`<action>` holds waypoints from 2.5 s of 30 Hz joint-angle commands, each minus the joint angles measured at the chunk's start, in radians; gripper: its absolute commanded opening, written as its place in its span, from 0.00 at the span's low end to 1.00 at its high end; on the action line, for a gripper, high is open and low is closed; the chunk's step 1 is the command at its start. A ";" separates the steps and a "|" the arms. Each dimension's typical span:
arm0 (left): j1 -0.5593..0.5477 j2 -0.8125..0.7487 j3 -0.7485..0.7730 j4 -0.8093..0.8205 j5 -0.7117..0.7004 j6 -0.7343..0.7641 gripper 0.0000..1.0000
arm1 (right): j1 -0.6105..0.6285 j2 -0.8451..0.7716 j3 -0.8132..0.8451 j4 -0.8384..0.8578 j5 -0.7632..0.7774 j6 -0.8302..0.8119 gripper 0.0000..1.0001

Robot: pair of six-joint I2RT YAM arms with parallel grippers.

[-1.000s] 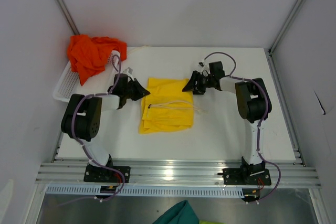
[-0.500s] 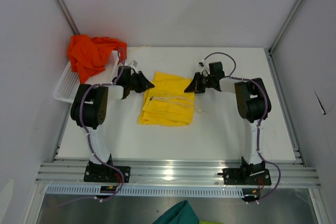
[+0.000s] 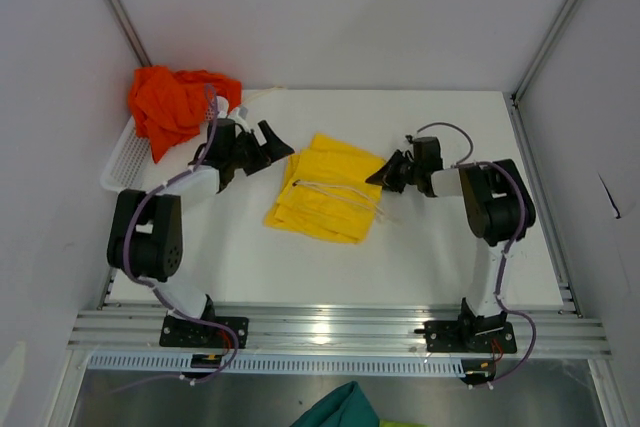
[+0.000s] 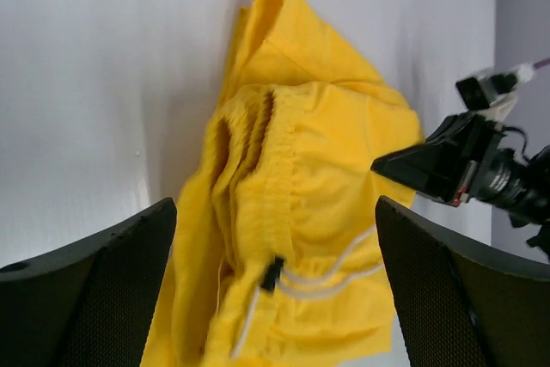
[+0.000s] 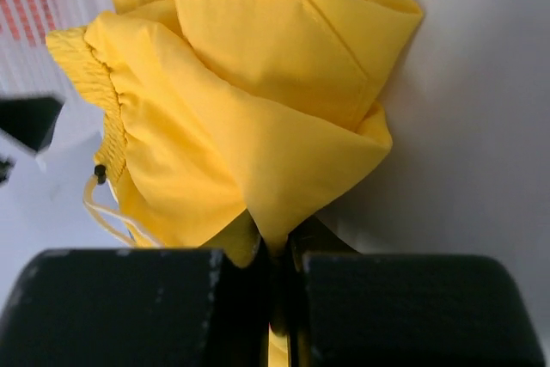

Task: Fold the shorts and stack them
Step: Fold the shorts, then neatly place the folded shorts to the corner

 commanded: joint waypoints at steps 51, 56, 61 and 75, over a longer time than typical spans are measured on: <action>0.062 -0.382 -0.428 -0.174 -0.261 0.064 0.99 | 0.294 -0.127 -0.033 -0.329 0.210 -0.161 0.35; 0.062 -0.399 -0.459 -0.140 -0.247 0.064 0.98 | 0.303 -0.136 -0.025 -0.352 0.254 -0.170 0.23; 0.062 -0.358 -0.451 -0.074 -0.207 0.068 0.93 | 0.304 -0.125 -0.010 -0.367 0.260 -0.174 0.00; 0.021 -0.284 -0.447 0.047 -0.115 0.060 0.27 | 0.238 -0.153 0.013 -0.458 0.302 -0.218 0.00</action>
